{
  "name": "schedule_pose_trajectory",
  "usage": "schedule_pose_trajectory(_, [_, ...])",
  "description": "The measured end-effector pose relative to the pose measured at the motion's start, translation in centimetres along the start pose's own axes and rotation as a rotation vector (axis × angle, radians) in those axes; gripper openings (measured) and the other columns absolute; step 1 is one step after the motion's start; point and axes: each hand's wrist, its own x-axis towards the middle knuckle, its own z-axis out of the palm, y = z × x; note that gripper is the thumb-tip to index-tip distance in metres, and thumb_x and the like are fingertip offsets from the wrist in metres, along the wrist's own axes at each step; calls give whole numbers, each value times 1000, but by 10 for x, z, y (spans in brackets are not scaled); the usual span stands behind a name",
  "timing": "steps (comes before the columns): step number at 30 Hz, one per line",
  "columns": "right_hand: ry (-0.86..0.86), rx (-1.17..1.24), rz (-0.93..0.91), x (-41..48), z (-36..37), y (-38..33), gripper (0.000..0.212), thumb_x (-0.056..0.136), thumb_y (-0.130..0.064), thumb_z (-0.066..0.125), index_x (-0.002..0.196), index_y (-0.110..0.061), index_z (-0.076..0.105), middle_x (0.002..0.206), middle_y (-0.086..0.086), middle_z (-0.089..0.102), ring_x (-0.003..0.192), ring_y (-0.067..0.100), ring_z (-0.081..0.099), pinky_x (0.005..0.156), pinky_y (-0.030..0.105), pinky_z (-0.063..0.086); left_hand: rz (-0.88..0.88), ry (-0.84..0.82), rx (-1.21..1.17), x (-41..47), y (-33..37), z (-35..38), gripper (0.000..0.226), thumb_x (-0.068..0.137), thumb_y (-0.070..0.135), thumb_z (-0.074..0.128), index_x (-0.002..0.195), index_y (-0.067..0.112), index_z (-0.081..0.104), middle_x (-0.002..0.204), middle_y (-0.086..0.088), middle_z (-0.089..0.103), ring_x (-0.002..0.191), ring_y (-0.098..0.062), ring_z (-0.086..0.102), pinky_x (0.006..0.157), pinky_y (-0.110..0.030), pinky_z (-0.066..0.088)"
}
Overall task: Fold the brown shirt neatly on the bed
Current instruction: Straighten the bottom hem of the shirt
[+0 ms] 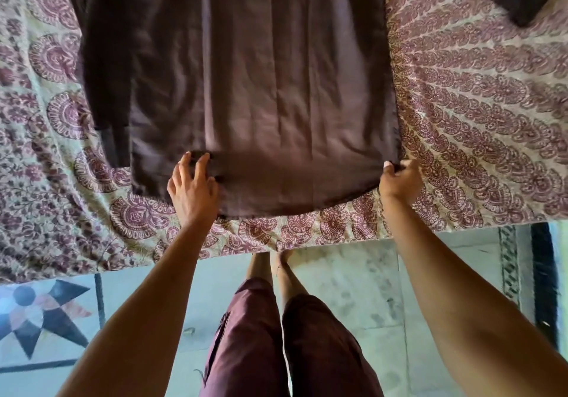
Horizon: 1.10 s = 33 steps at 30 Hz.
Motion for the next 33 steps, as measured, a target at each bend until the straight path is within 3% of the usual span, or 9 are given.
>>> schedule_pose_trajectory(4, [67,35,-4,3,-4,5,28,86,-14,61,112,-6,54,118,17,58,102,33,57,67,29,33,28,-19,22,0,-1,1,52,85,18,54,136,22,43,147,-13,32,132,-34,31,105,-50,24])
schedule_pose_trajectory(7, [138,-169,-26,-10,-4,6,41,83,-16,61,120,-9,45,126,19,45,111,36,47,85,41,37,35,-43,59,-1,-4,2,52,88,21,52,139,23,40,150,-14,27,135,-34,26,107,-51,20])
schedule_pose_trajectory(10, [227,-264,-423,-23,2,-1,47,82,-20,52,127,-9,44,134,18,44,120,34,42,98,41,28,7,-46,60,1,0,0,50,91,26,49,140,24,38,154,-12,19,141,-30,17,111,-50,13])
schedule_pose_trajectory(13, [53,-316,-823,-30,24,-13,57,90,-31,41,140,-6,33,149,16,30,137,32,28,111,40,15,0,11,27,8,10,-1,50,93,35,39,142,24,35,156,-8,16,143,-26,13,113,-48,8])
schedule_pose_trajectory(15, [-33,-372,-919,-31,41,-22,61,93,-36,35,144,-4,26,152,16,21,141,30,21,114,41,12,-15,28,18,17,15,3,55,93,40,31,145,25,29,157,-7,15,144,-24,11,114,-47,6])
schedule_pose_trajectory(22, [-3,-385,-612,-11,57,3,80,92,-58,20,145,1,17,151,26,15,140,38,16,114,46,11,-60,62,75,34,-31,17,60,95,46,27,149,20,18,157,-4,15,144,-21,13,115,-45,2])
schedule_pose_trajectory(27, [15,-395,-544,-8,50,11,81,92,-56,20,143,7,17,149,31,14,140,42,14,115,47,8,-207,84,58,28,-73,2,62,96,46,24,149,16,13,158,-5,10,145,-21,8,116,-48,1])
schedule_pose_trajectory(30, [6,-369,-514,-20,48,-3,74,92,-50,21,143,4,21,149,31,16,139,43,14,114,49,9,-218,124,-7,31,-72,-14,56,96,42,25,146,19,26,157,-6,15,145,-21,10,115,-43,0])
schedule_pose_trajectory(33, [-50,-367,-643,-41,50,-34,66,92,-45,26,141,-1,30,148,27,23,138,41,22,113,50,15,-297,262,-135,42,-66,-39,46,93,35,37,135,16,46,148,-12,33,133,-30,32,108,-41,21])
